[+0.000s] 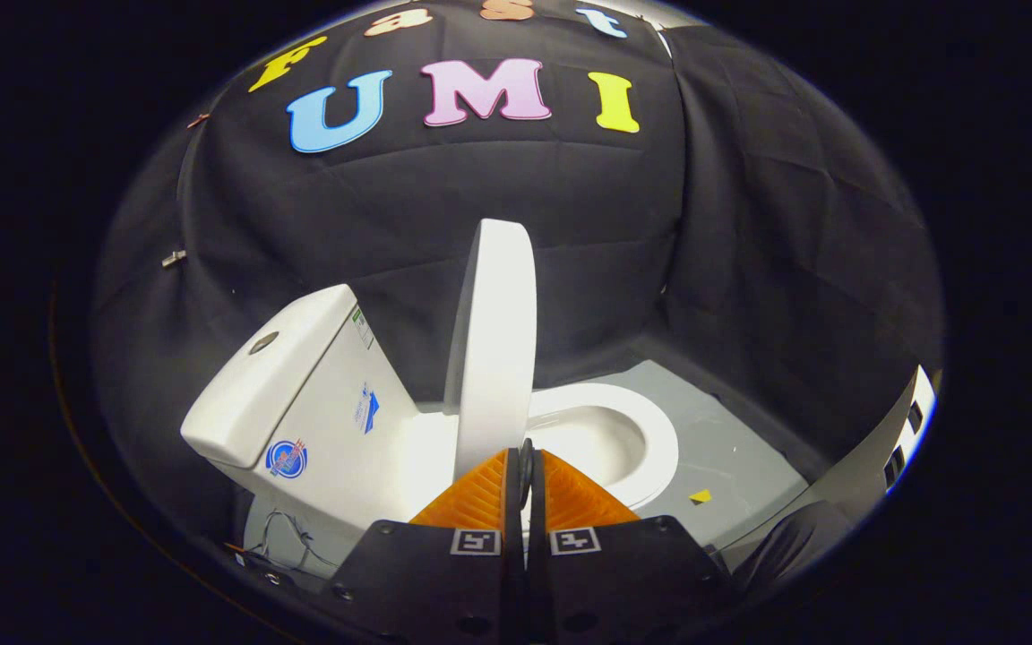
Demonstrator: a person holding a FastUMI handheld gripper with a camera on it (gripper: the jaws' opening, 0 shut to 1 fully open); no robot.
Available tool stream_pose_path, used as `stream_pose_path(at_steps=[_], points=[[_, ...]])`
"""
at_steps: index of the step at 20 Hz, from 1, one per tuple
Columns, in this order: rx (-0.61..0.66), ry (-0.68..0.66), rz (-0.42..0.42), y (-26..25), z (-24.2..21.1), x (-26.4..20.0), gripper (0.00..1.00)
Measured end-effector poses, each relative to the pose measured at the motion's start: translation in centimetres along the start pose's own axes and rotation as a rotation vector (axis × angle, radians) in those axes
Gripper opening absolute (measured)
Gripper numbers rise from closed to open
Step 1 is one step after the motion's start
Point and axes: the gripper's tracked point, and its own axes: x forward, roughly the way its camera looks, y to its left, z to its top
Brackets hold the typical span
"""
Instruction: Open the toilet lid.
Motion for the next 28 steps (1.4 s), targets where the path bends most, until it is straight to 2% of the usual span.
stream_pose_path(at_steps=[7, 13, 25, 28], points=[[-0.108, -0.085, -0.032, 4.3, 0.4, -1.0, 0.06], [-0.169, -0.133, -0.008, 8.5, 0.3, -1.4, 0.07], [-0.26, -0.13, 0.084, 16.4, -1.0, -1.2, 0.08], [-0.289, -0.134, 0.079, 17.2, -1.2, -1.3, 0.08]])
